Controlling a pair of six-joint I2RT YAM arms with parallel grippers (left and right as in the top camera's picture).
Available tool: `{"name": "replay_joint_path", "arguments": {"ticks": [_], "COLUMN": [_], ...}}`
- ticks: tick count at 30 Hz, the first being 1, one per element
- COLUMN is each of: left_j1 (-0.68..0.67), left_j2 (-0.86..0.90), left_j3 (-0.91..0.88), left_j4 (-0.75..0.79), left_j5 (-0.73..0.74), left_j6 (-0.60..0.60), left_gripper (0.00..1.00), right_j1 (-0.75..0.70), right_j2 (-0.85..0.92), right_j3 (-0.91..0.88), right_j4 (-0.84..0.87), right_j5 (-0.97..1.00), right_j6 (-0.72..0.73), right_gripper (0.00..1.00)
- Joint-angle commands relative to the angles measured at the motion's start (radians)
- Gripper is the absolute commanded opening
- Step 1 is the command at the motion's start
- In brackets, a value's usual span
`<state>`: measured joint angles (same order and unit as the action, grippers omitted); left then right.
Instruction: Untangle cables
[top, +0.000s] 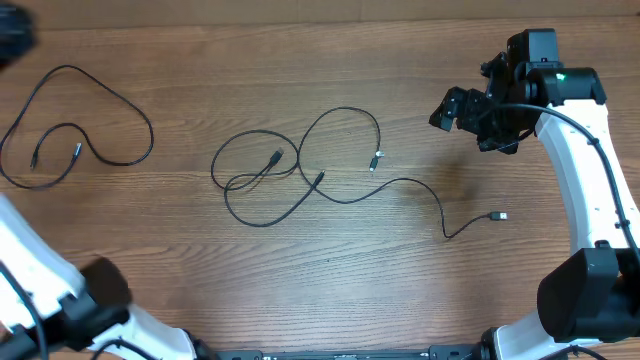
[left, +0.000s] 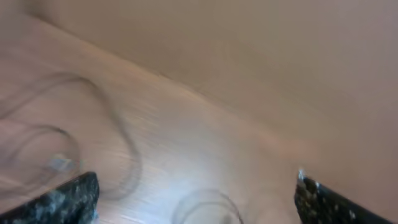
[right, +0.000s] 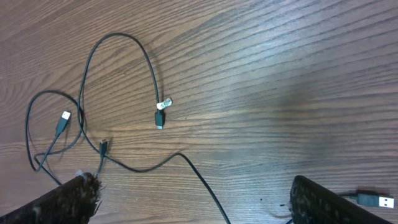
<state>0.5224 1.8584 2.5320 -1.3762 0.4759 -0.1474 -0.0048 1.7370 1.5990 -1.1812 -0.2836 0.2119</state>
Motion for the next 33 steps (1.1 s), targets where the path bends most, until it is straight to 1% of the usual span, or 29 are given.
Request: {"name": "replay_joint_path", "arguments": {"ticks": [1, 4, 5, 6, 8, 10, 11, 12, 15, 19, 22, 24, 25, 27, 28, 30, 33], "left_j1": [-0.175, -0.291, -0.335, -0.364, -0.417, -0.46, -0.478, -0.489, -0.521, -0.551, -0.562, -0.567, -0.57, -0.571, -0.571, -0.571, -0.571], "left_j2": [0.027, 0.04, 0.044, 0.045, 0.045, 0.045, 0.045, 0.045, 0.045, 0.045, 0.045, 0.045, 0.045, 0.045, 0.045, 0.045, 0.045], "left_j3": [-0.03, -0.095, -0.134, -0.167, -0.247, -0.333, -0.382, -0.419, -0.534, -0.69, -0.825, -0.904, -0.946, -0.996, -1.022, -1.07, -1.127], "left_j4": [-0.137, -0.197, -0.206, -0.208, -0.195, -0.167, -0.148, -0.131, -0.069, 0.064, 0.229, 0.293, 0.309, 0.313, 0.314, 0.315, 0.341], "left_j5": [0.142, 0.141, 0.134, 0.115, 0.039, -0.066, -0.101, -0.111, -0.114, -0.191, -0.182, -0.147, -0.135, -0.135, -0.135, -0.135, -0.125], "left_j6": [0.303, 0.447, 0.483, 0.494, 0.483, 0.393, 0.356, 0.343, 0.345, 0.356, 0.437, 0.504, 0.546, 0.595, 0.617, 0.628, 0.626], "left_gripper": [1.0, 1.0, 0.99, 0.98, 1.0, 1.0, 1.0, 1.0, 1.0, 1.0, 0.99, 0.93, 0.85, 0.79, 0.78, 0.75, 0.65], "right_j1": [0.005, 0.005, 0.005, 0.004, 0.005, 0.005, 0.005, 0.005, 0.005, 0.005, 0.005, 0.005, 0.005, 0.005, 0.005, 0.005, 0.005], "right_j2": [-0.026, -0.026, -0.026, -0.026, -0.026, -0.026, -0.026, -0.026, -0.026, -0.026, -0.026, -0.026, -0.026, -0.026, -0.026, -0.026, -0.026], "right_j3": [0.03, 0.03, 0.03, 0.03, 0.03, 0.03, 0.03, 0.03, 0.03, 0.03, 0.03, 0.03, 0.03, 0.03, 0.03, 0.03, 0.03], "right_j4": [0.005, 0.005, 0.005, 0.005, 0.005, 0.005, 0.005, 0.005, 0.005, 0.005, 0.01, 0.012, 0.011, 0.011, 0.012, 0.014, 0.016], "right_j5": [0.001, 0.002, 0.002, 0.002, 0.002, 0.002, 0.001, 0.001, 0.002, 0.001, 0.001, 0.001, 0.001, 0.0, 0.0, 0.0, 0.0], "right_j6": [-0.005, -0.005, -0.005, -0.005, -0.006, -0.005, -0.005, -0.005, -0.005, -0.005, -0.005, -0.004, -0.004, -0.003, -0.003, -0.003, -0.003], "right_gripper": [0.96, 0.97, 0.97, 0.97, 0.97, 0.97, 0.97, 0.97, 0.97, 0.97, 0.97, 0.97, 0.97, 0.97, 0.97, 0.97, 0.97]}}
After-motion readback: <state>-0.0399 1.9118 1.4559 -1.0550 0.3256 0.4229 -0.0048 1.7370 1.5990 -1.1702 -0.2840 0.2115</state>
